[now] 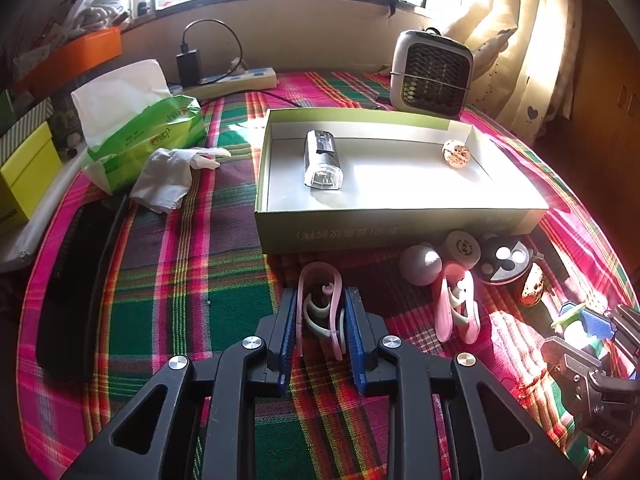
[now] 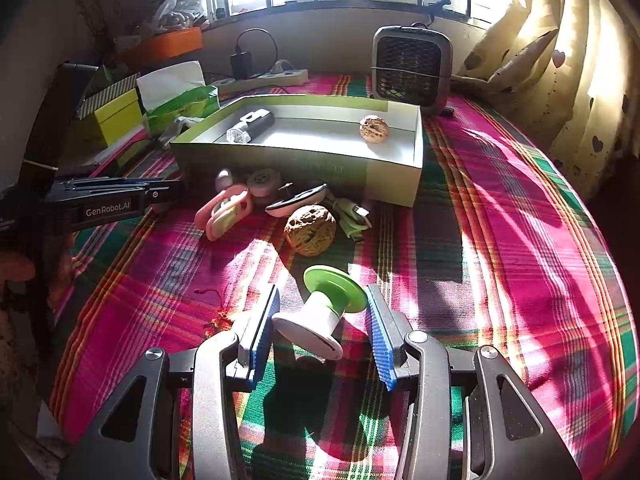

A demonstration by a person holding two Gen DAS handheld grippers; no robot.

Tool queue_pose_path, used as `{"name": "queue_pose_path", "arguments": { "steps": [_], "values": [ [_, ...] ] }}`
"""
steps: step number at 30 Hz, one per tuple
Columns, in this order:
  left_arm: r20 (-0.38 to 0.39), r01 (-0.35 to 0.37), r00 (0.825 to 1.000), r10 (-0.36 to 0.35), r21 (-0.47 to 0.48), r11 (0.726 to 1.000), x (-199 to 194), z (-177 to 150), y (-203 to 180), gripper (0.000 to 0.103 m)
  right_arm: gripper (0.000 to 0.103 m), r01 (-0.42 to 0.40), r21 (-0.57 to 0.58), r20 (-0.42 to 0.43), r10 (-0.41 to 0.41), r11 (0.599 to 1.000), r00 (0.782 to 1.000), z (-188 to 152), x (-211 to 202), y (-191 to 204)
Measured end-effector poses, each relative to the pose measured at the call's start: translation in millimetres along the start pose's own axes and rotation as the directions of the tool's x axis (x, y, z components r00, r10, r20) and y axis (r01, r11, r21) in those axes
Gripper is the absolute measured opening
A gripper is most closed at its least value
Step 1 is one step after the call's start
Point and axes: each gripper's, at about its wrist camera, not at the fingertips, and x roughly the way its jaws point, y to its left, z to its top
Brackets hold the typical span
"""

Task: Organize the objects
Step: 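Lift the pink clip with the left tool while the right tool carries the spool over the box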

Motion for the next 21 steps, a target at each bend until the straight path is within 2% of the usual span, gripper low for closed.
{"name": "queue_pose_path", "arguments": {
  "steps": [21],
  "values": [
    [0.059, 0.037, 0.998, -0.039, 0.030, 0.999, -30, 15, -16, 0.021, 0.044, -0.042, 0.004, 0.066, 0.042, 0.999, 0.997, 31, -16, -2]
  ]
}}
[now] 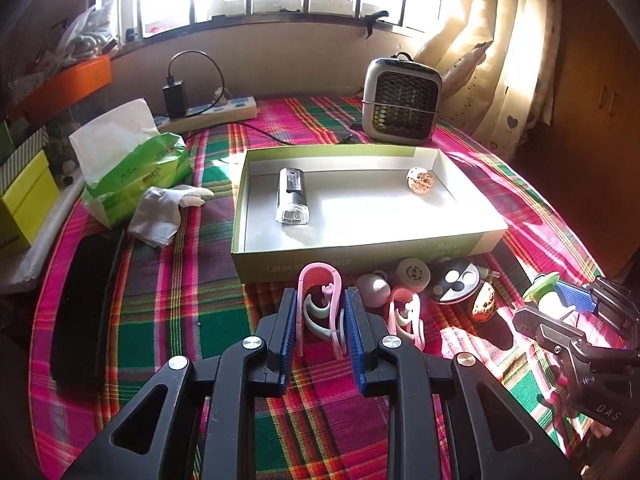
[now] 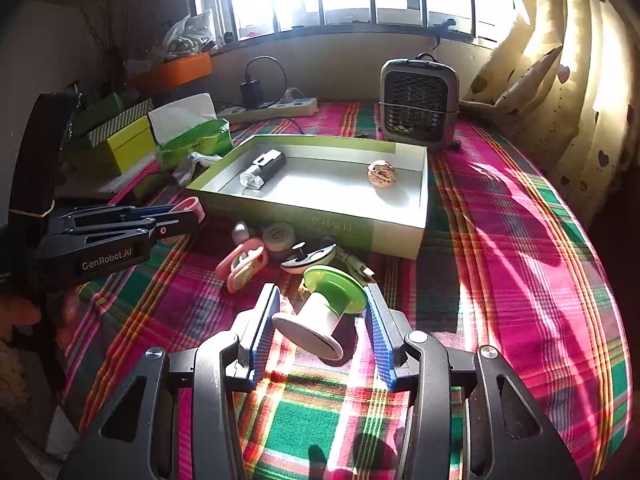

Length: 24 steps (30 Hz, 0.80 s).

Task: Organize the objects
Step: 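Lift the pink clip with the left tool while the right tool carries the spool over the box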

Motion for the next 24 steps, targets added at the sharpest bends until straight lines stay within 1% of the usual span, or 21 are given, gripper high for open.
{"name": "queue_pose_path", "arguments": {
  "steps": [11, 17, 24],
  "values": [
    [0.019, 0.003, 1.000, -0.003, 0.004, 1.000, -1, 15, -1, 0.021, 0.044, -0.017, 0.001, 0.022, 0.017, 1.000, 1.000, 19, 2, -4],
    [0.015, 0.007, 1.000, -0.007, 0.006, 1.000, 4, 23, -2, 0.021, 0.044, -0.021, -0.014, 0.040, 0.022, 1.000, 0.999, 35, 6, -3],
    [0.017, 0.002, 1.000, -0.002, 0.007, 1.000, 15, 36, -1, 0.021, 0.044, -0.016, -0.020, 0.048, 0.017, 1.000, 0.999, 57, 20, -7]
  ]
}}
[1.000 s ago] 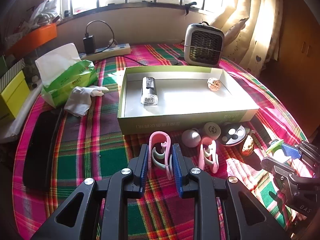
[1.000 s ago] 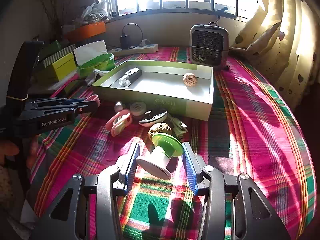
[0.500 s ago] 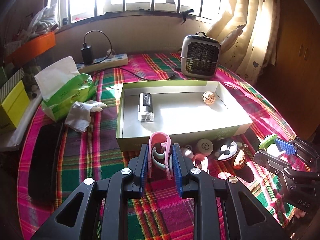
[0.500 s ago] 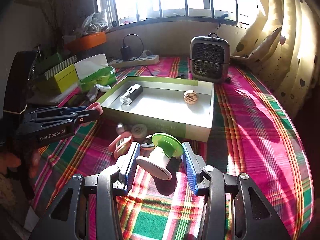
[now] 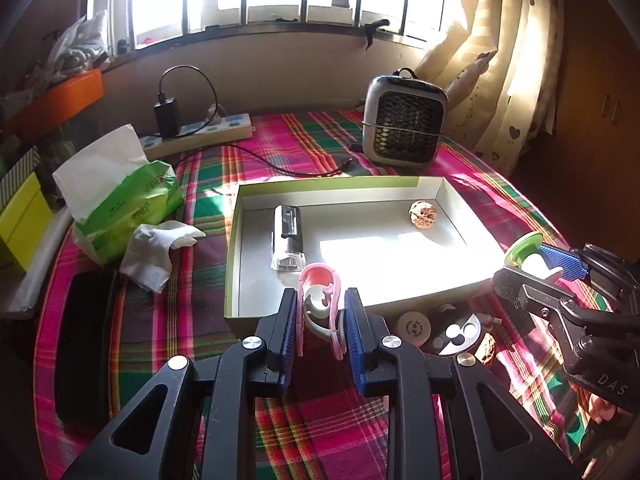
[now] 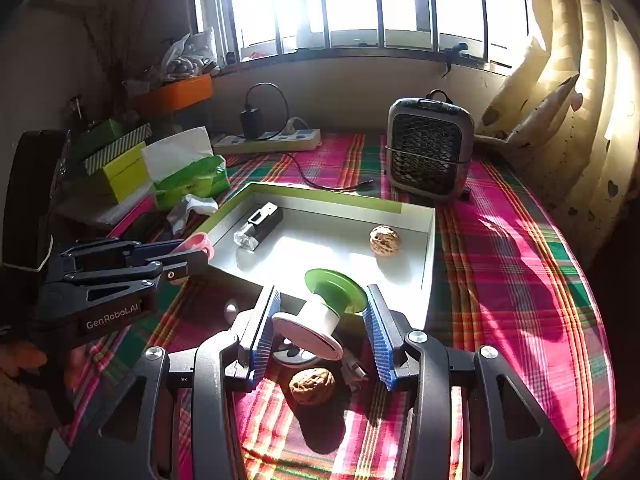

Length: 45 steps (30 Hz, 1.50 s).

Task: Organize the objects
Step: 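Lift the pink clip with the left tool while the right tool carries the spool over the box, then release the pink clip in the box with left tool while right tool drops spool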

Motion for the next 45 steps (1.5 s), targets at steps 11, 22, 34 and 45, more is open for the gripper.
{"name": "queue_pose_path", "arguments": {
  "steps": [11, 22, 34, 45],
  "values": [
    [0.004, 0.009, 1.000, -0.009, -0.010, 1.000, 22, 22, 5, 0.021, 0.044, 0.006, -0.005, -0.018, -0.006, 1.000, 1.000, 24, 34, -8],
    [-0.016, 0.012, 1.000, -0.012, -0.016, 1.000, 44, 29, 10, 0.021, 0.044, 0.021, -0.015, -0.059, -0.022, 1.000, 0.998, 47, 76, -17],
    [-0.043, 0.036, 0.998, -0.037, -0.005, 0.999, 67, 34, 4, 0.021, 0.044, 0.021, -0.025, -0.127, -0.024, 0.999, 0.992, 64, 117, -28],
    [-0.076, 0.041, 0.996, -0.041, 0.009, 0.999, 84, 32, 3, 0.021, 0.044, -0.007, -0.061, -0.160, -0.003, 0.998, 0.987, 65, 133, -21]
  ]
}}
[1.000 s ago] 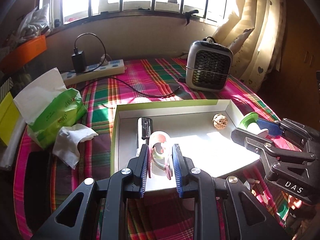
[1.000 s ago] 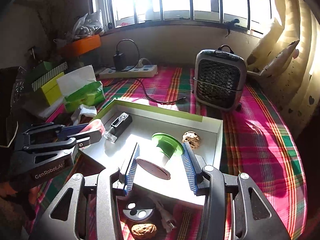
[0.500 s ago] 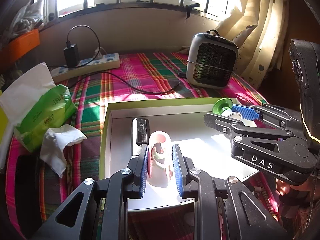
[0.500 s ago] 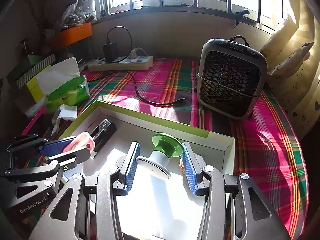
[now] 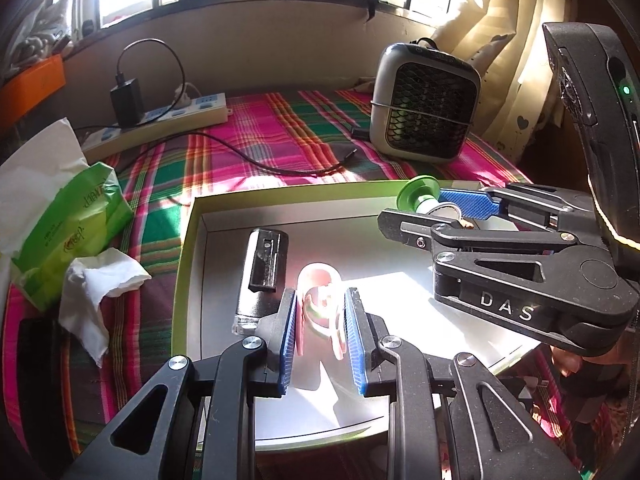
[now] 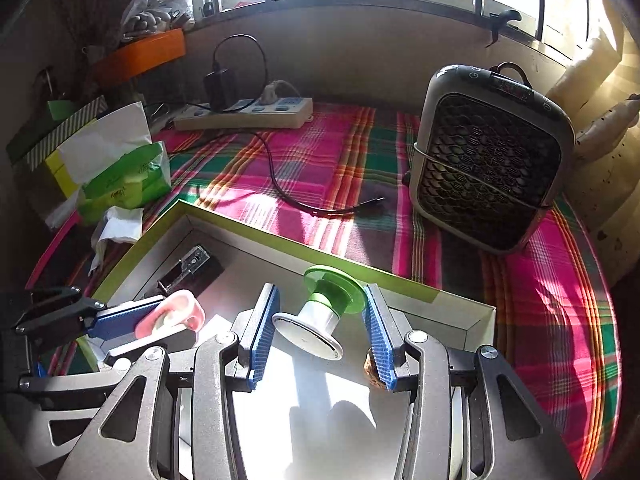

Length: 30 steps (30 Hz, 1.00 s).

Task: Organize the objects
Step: 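Release the pink clip in the box with left tool while right tool drops spool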

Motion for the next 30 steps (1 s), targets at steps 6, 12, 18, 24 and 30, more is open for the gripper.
{"name": "queue_pose_path", "arguments": {
  "steps": [6, 12, 18, 24, 30],
  "values": [
    [-0.026, -0.005, 1.000, 0.005, -0.005, 1.000, 8, -1, 0, 0.021, 0.044, 0.015, -0.007, -0.033, -0.015, 1.000, 0.999, 0, 9, -1],
    [-0.031, -0.005, 0.999, 0.005, -0.009, 1.000, 10, -2, 1, 0.021, 0.044, 0.030, -0.035, -0.059, -0.032, 0.999, 0.998, 1, 15, 2],
    [-0.031, -0.006, 0.999, 0.006, -0.007, 1.000, 10, -2, 1, 0.021, 0.044, 0.044, -0.049, -0.085, -0.048, 0.998, 0.995, 2, 18, 4],
    [-0.032, -0.005, 0.999, 0.005, -0.009, 1.000, 10, -2, 1, 0.021, 0.044, 0.058, -0.061, -0.099, -0.064, 0.996, 0.993, 4, 20, 4],
    [-0.032, -0.006, 0.999, 0.005, -0.006, 1.000, 10, -3, 2, 0.023, 0.044, 0.062, -0.072, -0.108, -0.070, 0.995, 0.992, 4, 21, 7]
  ]
}}
